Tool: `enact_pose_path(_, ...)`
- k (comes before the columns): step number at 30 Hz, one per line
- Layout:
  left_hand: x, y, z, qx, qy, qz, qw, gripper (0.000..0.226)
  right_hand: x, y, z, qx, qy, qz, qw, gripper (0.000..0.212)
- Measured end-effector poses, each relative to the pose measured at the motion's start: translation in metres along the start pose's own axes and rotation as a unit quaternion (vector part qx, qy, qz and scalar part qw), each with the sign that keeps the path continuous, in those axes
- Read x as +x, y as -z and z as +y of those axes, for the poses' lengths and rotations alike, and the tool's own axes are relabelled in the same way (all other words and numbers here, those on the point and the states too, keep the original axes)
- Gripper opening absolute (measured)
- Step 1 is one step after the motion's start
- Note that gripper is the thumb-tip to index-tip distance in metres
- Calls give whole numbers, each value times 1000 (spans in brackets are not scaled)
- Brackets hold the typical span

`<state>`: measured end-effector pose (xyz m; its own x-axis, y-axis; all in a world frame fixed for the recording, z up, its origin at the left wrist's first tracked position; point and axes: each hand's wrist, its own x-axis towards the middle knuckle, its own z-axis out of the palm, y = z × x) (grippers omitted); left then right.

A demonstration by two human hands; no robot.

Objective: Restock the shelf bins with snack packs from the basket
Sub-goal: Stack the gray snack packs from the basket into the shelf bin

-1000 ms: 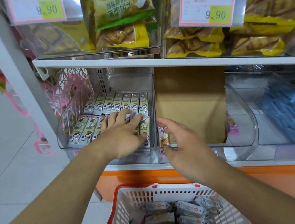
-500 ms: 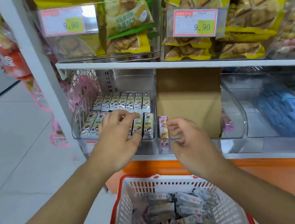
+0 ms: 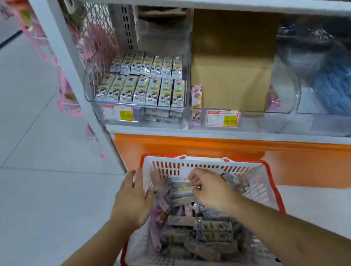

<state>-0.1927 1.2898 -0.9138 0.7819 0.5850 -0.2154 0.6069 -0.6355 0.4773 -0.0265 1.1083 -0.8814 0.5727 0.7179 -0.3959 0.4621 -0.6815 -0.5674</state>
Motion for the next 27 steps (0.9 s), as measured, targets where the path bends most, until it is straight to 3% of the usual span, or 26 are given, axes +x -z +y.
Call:
enact_pose_path(4, 0, -31, -19, -65, 35, -9, 997, 77, 35, -34, 26, 22, -58, 6, 998, 45)
enact_pose_path(9, -2, -43, -18, -22, 37, 56, 997, 75, 76, -71, 50, 32, -78, 36, 996, 62)
enact_pose_path(15, 1, -44, -15, -1, 58, 51, 997, 75, 94, -109, 63, -1, -78, 111, 991, 48)
enact_pose_path(21, 0, -44, -12, 9, 65, 46, 997, 76, 88, -117, 64, -6, -95, 112, 989, 26)
enact_pose_path(27, 1, -35, -10, 13, 89, -2, 996, 75, 50, -56, 28, 107, -38, 41, 993, 27)
